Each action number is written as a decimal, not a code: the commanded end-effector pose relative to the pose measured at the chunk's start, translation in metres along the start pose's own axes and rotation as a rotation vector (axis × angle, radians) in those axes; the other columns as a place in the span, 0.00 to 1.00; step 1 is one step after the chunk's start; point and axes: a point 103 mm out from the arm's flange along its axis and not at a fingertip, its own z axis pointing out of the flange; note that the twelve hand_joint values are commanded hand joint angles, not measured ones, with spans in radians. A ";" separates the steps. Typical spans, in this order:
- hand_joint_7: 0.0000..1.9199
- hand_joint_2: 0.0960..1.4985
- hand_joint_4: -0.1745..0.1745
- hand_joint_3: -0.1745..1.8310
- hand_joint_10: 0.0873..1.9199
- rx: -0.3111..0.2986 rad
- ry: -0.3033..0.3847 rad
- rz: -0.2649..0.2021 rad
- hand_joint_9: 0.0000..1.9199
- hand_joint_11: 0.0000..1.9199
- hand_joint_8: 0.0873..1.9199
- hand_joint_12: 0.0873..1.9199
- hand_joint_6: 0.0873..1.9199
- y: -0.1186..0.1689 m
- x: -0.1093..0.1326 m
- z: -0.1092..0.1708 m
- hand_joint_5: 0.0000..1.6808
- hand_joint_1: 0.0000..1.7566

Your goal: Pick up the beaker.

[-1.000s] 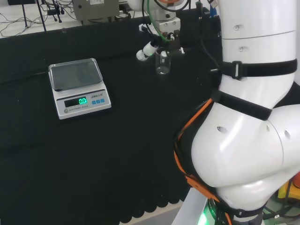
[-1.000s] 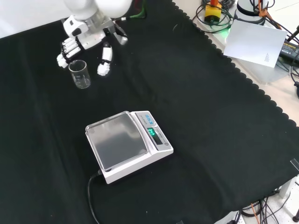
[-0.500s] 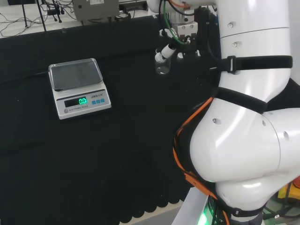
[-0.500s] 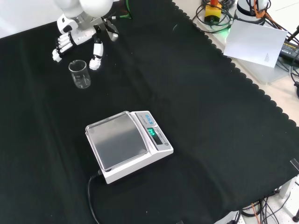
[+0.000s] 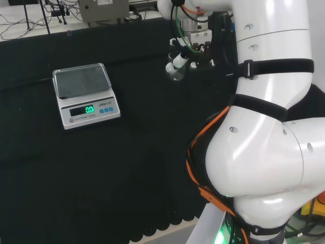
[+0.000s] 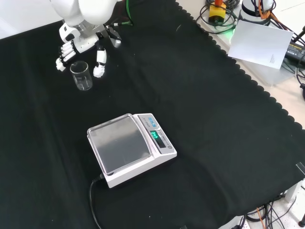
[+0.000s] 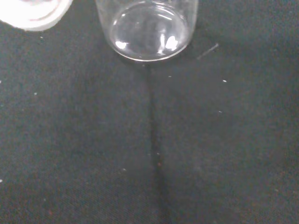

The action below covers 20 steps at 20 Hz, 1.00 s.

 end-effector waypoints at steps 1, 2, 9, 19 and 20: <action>0.01 0.42 0.81 0.23 0.40 -0.025 -0.007 0.012 0.06 0.00 0.20 0.66 0.00 0.010 0.009 0.001 0.03 0.39; 0.01 0.42 0.81 0.24 0.40 -0.027 -0.010 0.014 0.07 0.00 0.21 0.68 0.00 0.013 0.010 0.001 0.04 0.40; 0.12 0.41 0.82 0.35 0.39 -0.054 -0.024 0.011 0.19 0.03 0.32 0.79 0.00 0.035 0.019 0.014 0.22 0.49; 0.35 0.59 0.20 0.35 0.56 -0.139 -0.027 -0.006 0.49 0.55 0.67 0.52 0.66 0.041 0.023 0.014 0.49 0.63; 0.35 0.60 0.11 0.35 0.58 -0.142 -0.029 -0.007 0.50 0.58 0.70 0.49 0.66 0.040 0.023 0.012 0.50 0.63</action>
